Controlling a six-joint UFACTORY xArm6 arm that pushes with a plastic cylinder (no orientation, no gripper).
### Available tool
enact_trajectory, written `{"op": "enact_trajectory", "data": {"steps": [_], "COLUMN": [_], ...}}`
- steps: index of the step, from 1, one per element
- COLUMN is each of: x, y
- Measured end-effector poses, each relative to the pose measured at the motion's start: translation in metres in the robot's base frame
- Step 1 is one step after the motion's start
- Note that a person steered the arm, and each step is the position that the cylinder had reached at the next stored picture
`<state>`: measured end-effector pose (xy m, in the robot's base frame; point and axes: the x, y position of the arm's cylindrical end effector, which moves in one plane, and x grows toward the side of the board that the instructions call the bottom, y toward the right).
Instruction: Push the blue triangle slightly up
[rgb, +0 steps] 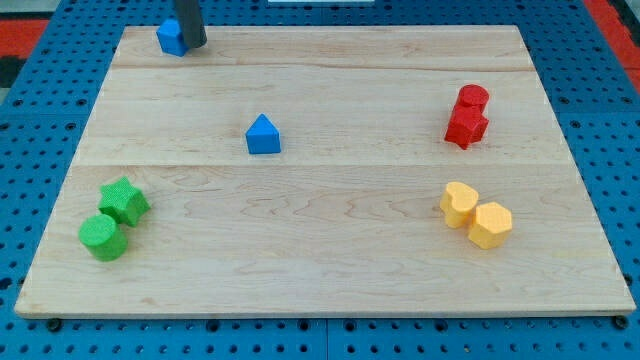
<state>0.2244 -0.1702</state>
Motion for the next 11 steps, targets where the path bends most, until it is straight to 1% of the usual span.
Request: {"op": "enact_trajectory", "data": {"steps": [1, 2, 3, 4, 5, 6, 7, 9, 10, 11], "x": [0.018, 0.062, 0.123, 0.189, 0.208, 0.241, 0.247, 0.238, 0.220, 0.190], "y": [0.085, 0.161, 0.179, 0.169, 0.175, 0.160, 0.135, 0.155, 0.103, 0.064]}}
